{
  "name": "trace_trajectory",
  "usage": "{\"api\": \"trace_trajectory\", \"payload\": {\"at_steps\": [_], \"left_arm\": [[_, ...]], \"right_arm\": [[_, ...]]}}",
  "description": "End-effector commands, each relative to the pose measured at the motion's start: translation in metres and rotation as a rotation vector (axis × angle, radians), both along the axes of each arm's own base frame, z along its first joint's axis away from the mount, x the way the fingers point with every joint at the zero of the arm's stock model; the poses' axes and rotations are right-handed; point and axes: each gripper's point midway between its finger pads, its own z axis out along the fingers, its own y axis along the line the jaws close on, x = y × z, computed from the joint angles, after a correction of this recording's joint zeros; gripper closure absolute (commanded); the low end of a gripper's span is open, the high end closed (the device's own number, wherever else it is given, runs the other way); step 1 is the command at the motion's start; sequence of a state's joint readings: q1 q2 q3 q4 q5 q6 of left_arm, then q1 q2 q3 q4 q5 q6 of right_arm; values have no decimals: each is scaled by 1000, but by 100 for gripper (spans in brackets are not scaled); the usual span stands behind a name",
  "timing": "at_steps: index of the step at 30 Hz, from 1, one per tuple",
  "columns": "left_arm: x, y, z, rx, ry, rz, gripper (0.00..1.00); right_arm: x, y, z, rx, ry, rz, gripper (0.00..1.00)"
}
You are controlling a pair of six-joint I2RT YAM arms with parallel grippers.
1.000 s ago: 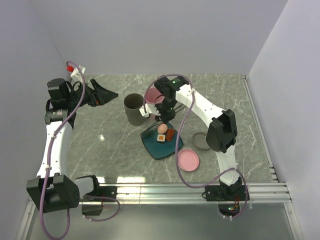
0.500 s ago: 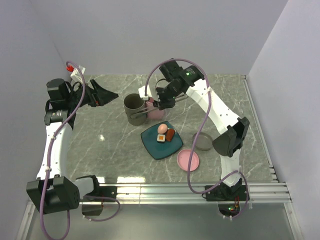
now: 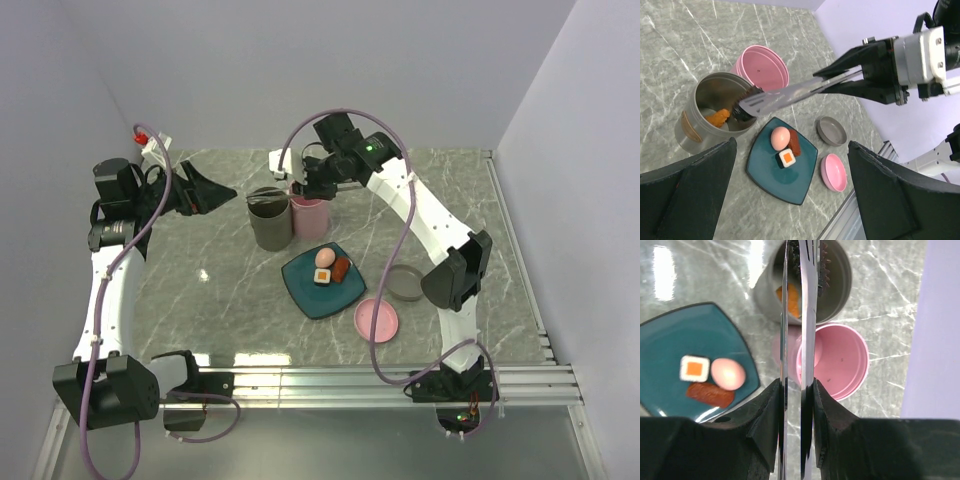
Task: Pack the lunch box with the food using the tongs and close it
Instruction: Place the fake food in the packing box.
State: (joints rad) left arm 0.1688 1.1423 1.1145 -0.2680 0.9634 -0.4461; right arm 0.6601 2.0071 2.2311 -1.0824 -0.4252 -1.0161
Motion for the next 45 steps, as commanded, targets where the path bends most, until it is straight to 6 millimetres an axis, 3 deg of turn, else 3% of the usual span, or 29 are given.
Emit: {"api": "trace_trajectory", "payload": {"at_steps": [1, 9, 16, 21, 24, 27, 30, 32, 33, 34, 35, 36, 38, 39, 41, 45], "left_arm": [[-7, 1, 11, 35, -60, -4, 1], [-4, 3, 7, 36, -48, 11, 1], [-2, 3, 4, 23, -36, 11, 1], [0, 3, 8, 17, -44, 10, 1], [0, 3, 9, 12, -45, 8, 1], [-2, 2, 14, 9, -57, 9, 1], [-3, 2, 18, 10, -73, 8, 1], [-4, 2, 19, 13, -82, 9, 1], [-5, 1, 19, 12, -84, 7, 1], [-6, 1, 20, 12, -87, 7, 1], [-6, 1, 20, 13, -92, 5, 1], [-7, 1, 21, 11, -95, 6, 0], [-8, 1, 22, 13, -105, 7, 1], [-8, 0, 22, 13, -109, 4, 1], [-9, 0, 21, 11, -109, 2, 1], [-10, -1, 18, 3, -106, 2, 1]], "right_arm": [[23, 13, 14, 68, -66, -36, 78], [28, 14, -6, 40, -49, -40, 76], [28, 13, -6, 38, -45, -47, 57], [26, 8, -5, 28, -49, -54, 52], [23, 8, 7, 46, -56, -61, 52], [18, 5, 32, 92, -71, -81, 53], [0, -4, 49, 128, -24, -111, 54], [-18, -18, 59, 142, 16, -145, 54], [-25, -25, 44, 118, 61, -161, 54], [-33, -37, 54, 146, 70, -192, 54], [-38, -43, 52, 148, 91, -208, 54], [-44, -51, 39, 128, 131, -231, 54], [-53, -68, 41, 143, 164, -275, 54], [-60, -75, 28, 121, 204, -288, 54], [-67, -91, 27, 129, 219, -329, 54], [-85, -118, 1, 96, 268, -394, 54]]}}
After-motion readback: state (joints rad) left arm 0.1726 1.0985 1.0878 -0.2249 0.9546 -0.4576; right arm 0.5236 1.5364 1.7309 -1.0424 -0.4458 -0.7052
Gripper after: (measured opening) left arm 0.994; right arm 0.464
